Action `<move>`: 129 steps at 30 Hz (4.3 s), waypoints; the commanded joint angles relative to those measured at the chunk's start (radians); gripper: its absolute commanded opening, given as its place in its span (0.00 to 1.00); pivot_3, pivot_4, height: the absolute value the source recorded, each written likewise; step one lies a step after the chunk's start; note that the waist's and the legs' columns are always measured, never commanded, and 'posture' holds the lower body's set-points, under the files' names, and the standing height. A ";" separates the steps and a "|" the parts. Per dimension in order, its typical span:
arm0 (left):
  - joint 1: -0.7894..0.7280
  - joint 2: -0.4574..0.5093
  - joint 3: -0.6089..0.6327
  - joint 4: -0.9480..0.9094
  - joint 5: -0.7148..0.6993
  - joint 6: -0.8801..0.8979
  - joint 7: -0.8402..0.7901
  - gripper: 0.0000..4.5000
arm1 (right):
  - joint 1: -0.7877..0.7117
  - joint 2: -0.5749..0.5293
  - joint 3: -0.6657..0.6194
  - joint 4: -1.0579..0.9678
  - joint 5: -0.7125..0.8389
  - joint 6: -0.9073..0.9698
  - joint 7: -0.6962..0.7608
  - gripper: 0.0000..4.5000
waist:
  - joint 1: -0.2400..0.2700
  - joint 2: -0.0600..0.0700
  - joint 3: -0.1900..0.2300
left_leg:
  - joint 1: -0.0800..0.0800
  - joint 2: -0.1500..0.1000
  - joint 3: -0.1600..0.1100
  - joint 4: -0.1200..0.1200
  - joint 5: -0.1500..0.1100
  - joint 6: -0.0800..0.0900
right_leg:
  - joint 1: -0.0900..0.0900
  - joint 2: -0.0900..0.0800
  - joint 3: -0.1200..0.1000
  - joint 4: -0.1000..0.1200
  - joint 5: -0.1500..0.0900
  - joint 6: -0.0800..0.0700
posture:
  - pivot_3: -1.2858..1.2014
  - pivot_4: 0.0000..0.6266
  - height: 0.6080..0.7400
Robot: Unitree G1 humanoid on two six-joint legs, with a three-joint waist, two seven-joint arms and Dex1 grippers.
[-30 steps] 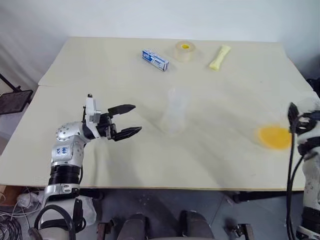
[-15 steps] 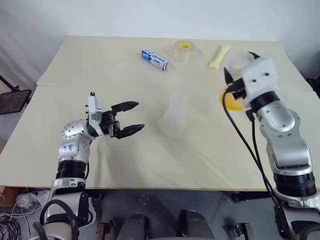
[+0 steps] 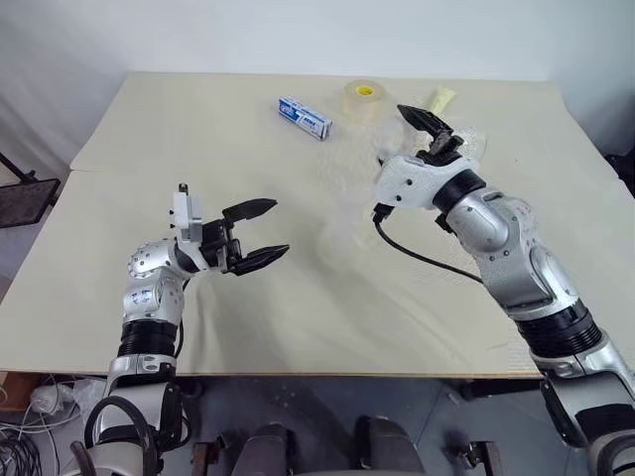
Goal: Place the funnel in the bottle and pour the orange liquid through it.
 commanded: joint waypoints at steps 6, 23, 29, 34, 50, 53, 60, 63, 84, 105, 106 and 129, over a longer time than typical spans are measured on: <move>0.002 0.005 0.010 -0.031 -0.021 -0.009 0.004 1.00 | -0.057 0.001 0.021 0.016 -0.140 -0.106 0.009 0.63 | -0.013 0.000 0.000 | 0.000 0.000 -0.001 0.000 0.000 0.000 | 0.000 0.000 -0.001 0.000 0.000 0.000 | 0.52 0.24 1.00; -0.002 -0.001 0.008 -0.035 -0.024 -0.006 0.010 1.00 | -0.087 -0.014 0.011 0.063 -0.299 -0.254 -0.009 0.63 | -0.022 0.000 0.000 | 0.000 0.001 -0.002 -0.001 0.000 0.000 | 0.000 0.000 -0.002 0.000 0.000 0.000 | 0.52 0.24 1.00; 0.002 -0.002 0.008 -0.044 -0.025 -0.004 0.014 1.00 | -0.093 -0.018 0.009 0.077 -0.332 -0.298 -0.022 0.63 | -0.022 0.000 0.000 | 0.000 0.001 -0.002 -0.001 0.000 0.000 | 0.000 0.000 -0.002 0.000 0.000 0.000 | 0.52 0.24 1.00; 0.006 -0.003 0.008 -0.052 -0.028 -0.001 0.016 1.00 | -0.099 -0.027 0.006 0.090 -0.360 -0.326 -0.031 0.63 | -0.022 0.000 0.000 | -0.001 0.001 -0.002 -0.001 0.000 0.000 | 0.000 0.000 -0.002 0.000 0.000 0.000 | 0.52 0.24 1.00; 0.012 -0.002 0.010 -0.061 -0.030 0.000 0.013 1.00 | -0.109 -0.045 0.002 0.104 -0.417 -0.398 -0.061 0.63 | -0.022 0.000 0.000 | -0.001 0.001 -0.002 -0.001 0.000 0.000 | 0.000 0.000 -0.002 0.000 0.000 0.000 | 0.52 0.24 1.00; 0.012 -0.002 0.010 -0.062 -0.030 0.001 0.013 1.00 | -0.111 -0.047 0.002 0.108 -0.426 -0.409 -0.065 0.63 | -0.022 0.000 0.000 | -0.001 0.001 -0.002 -0.001 0.000 0.000 | 0.000 0.000 -0.002 0.000 0.000 0.000 | 0.52 0.24 1.00; 0.008 -0.002 0.010 -0.059 -0.029 0.000 0.013 1.00 | -0.113 -0.053 -0.002 0.114 -0.446 -0.425 -0.083 0.63 | -0.022 0.000 0.000 | -0.001 0.001 -0.002 -0.001 0.000 0.000 | 0.000 0.000 -0.002 0.000 0.000 0.000 | 0.52 0.24 1.00; 0.007 -0.002 0.010 -0.058 -0.029 0.000 0.012 1.00 | -0.117 -0.056 -0.001 0.117 -0.451 -0.429 -0.091 0.63 | -0.022 0.000 0.000 | -0.001 0.001 -0.002 -0.001 0.000 0.000 | 0.000 0.000 -0.002 0.000 0.000 0.000 | 0.52 0.24 1.00; -0.008 -0.006 0.011 -0.038 -0.025 -0.008 0.014 1.00 | -0.166 -0.089 0.017 0.190 -0.494 -0.522 -0.159 0.63 | -0.023 0.000 0.000 | -0.001 0.002 -0.002 -0.001 0.000 0.000 | 0.000 0.000 -0.002 0.000 0.000 0.000 | 0.52 0.24 1.00; -0.023 -0.013 0.014 -0.007 -0.028 -0.019 0.006 1.00 | -0.192 -0.096 0.029 0.262 -0.574 -0.577 -0.247 0.63 | -0.023 0.000 0.000 | -0.001 0.002 -0.002 -0.001 0.000 0.000 | 0.000 0.000 -0.002 0.000 0.000 0.000 | 0.52 0.24 1.00; -0.023 -0.013 0.014 -0.007 -0.028 -0.019 0.006 1.00 | -0.194 -0.096 0.030 0.264 -0.576 -0.580 -0.251 0.63 | -0.023 0.000 0.000 | -0.001 0.002 -0.002 -0.001 0.000 0.000 | 0.000 0.000 -0.002 0.000 0.000 0.000 | 0.52 0.24 1.00; -0.028 -0.020 0.013 -0.003 -0.027 -0.023 0.007 1.00 | -0.222 -0.121 0.057 0.291 -0.645 -0.616 -0.389 0.63 | -0.023 0.000 0.000 | -0.001 0.002 -0.002 -0.001 0.000 0.000 | 0.000 0.000 -0.002 0.000 0.000 0.000 | 0.52 0.24 1.00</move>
